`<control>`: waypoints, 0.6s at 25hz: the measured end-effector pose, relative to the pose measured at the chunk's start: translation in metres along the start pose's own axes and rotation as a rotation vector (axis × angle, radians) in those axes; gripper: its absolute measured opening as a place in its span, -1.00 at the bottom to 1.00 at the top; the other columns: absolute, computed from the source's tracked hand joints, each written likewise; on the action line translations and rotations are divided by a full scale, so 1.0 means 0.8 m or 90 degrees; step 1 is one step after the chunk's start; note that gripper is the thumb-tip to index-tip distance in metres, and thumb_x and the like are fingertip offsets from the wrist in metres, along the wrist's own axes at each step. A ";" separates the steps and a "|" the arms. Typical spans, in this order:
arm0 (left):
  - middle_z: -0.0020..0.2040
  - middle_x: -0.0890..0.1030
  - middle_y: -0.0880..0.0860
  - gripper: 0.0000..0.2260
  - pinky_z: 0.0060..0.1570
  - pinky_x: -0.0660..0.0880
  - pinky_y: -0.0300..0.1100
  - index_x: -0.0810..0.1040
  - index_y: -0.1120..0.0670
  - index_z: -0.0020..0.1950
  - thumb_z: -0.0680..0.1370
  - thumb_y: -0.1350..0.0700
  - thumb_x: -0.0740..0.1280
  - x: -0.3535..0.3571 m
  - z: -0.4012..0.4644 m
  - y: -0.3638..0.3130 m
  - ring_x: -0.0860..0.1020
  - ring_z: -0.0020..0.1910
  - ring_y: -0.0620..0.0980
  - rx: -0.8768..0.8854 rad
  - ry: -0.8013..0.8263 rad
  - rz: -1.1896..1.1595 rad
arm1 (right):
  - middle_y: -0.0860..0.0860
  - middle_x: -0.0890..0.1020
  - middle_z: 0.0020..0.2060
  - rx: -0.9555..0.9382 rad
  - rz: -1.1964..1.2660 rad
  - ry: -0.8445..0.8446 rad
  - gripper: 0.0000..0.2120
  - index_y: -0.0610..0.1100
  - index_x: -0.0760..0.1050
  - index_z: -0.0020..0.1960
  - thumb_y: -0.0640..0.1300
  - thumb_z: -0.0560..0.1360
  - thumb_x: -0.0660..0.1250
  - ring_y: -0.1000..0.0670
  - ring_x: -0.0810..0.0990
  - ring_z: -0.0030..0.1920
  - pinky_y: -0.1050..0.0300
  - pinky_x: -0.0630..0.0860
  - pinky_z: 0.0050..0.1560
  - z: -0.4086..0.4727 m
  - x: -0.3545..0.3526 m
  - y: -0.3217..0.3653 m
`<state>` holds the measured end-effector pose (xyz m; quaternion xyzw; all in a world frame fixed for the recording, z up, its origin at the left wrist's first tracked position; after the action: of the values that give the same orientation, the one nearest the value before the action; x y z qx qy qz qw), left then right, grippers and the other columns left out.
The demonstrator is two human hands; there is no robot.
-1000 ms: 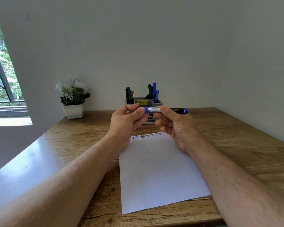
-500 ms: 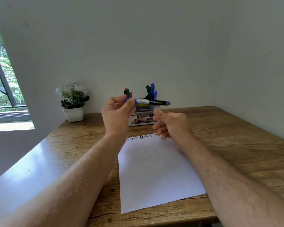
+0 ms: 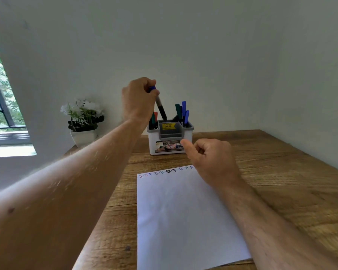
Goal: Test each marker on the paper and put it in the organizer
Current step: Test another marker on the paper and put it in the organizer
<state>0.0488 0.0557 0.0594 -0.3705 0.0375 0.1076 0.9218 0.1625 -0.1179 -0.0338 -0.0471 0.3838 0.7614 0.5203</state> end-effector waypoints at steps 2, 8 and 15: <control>0.03 0.69 0.01 -0.75 0.06 0.61 -0.15 0.67 0.09 0.14 0.47 0.20 0.48 0.013 0.010 0.008 0.65 -0.04 -0.11 0.000 0.049 0.046 | 0.14 0.36 -0.63 -0.027 0.003 -0.008 -0.50 0.05 0.30 -0.52 0.11 0.56 0.32 0.16 0.47 -0.50 0.39 0.34 -0.48 0.000 0.001 0.002; 0.12 0.67 0.02 -0.75 0.09 0.58 -0.13 0.67 0.05 0.14 0.47 0.19 0.49 0.041 0.031 0.021 0.63 0.06 -0.03 -0.027 0.107 0.178 | 0.13 0.32 -0.64 -0.052 -0.023 -0.001 -0.47 0.04 0.26 -0.53 0.14 0.56 0.31 0.16 0.45 -0.49 0.39 0.34 -0.45 0.003 0.005 0.003; 0.18 0.64 0.06 -0.77 0.14 0.57 -0.01 0.64 0.02 0.20 0.56 0.18 0.39 0.056 0.014 0.012 0.61 0.10 0.03 0.000 0.163 0.243 | 0.03 0.47 -0.59 -0.019 -0.027 0.025 -0.47 -0.11 0.47 -0.47 0.21 0.55 0.25 0.06 0.43 -0.53 0.23 0.28 -0.49 0.003 0.001 0.000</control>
<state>0.0901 0.0773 0.0543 -0.3670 0.2233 0.2323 0.8726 0.1631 -0.1158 -0.0326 -0.0779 0.3816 0.7546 0.5280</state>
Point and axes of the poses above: each hand's wrist, its own z-axis towards the middle knuckle, its own x-axis out of the palm, y = z × x, the point moved 2 cm from there along z, towards the middle knuckle
